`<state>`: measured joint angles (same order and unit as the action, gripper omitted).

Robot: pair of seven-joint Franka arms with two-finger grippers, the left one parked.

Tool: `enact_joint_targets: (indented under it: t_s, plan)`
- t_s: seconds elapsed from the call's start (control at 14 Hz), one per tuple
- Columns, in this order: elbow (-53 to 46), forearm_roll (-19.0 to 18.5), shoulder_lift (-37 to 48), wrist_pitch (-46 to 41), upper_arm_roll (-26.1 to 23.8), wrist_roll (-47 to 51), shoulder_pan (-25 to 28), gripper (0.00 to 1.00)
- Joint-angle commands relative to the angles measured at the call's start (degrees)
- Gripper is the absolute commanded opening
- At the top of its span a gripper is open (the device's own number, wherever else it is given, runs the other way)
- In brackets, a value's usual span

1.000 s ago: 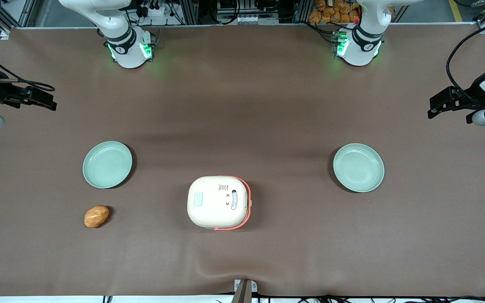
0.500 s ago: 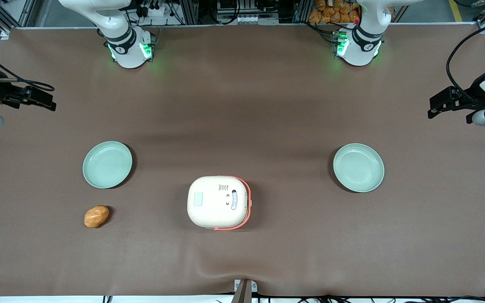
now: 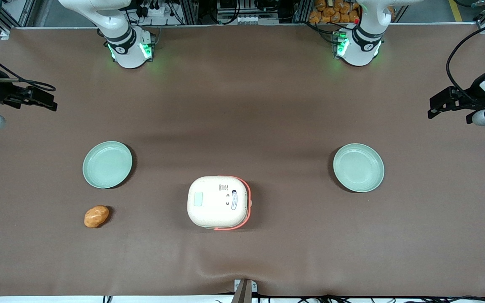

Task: Press rice cooker button with right arm
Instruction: 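Move the right gripper over the white rice cooker's lid button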

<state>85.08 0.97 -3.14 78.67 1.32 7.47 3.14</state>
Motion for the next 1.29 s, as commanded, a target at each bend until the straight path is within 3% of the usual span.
enact_joint_targets:
  t_s: [0.0, 0.14, 0.5, 1.0, 1.21]
  plan:
    - [0.17, 2.78, 0.59, 0.26, 0.17, 2.72, 1.69, 1.00]
    - [-0.18, 5.87, 0.16, 0.61, 0.17, 2.37, 2.74, 1.00]
    - [-1.32, 6.06, -2.74, 4.82, 0.17, 2.29, 10.99, 1.00]
    - [-2.73, 6.15, -11.17, 26.94, 0.08, 6.32, 22.07, 1.00]
    - [-5.27, 5.97, -15.91, 30.57, 0.17, 6.68, 23.57, 0.48]
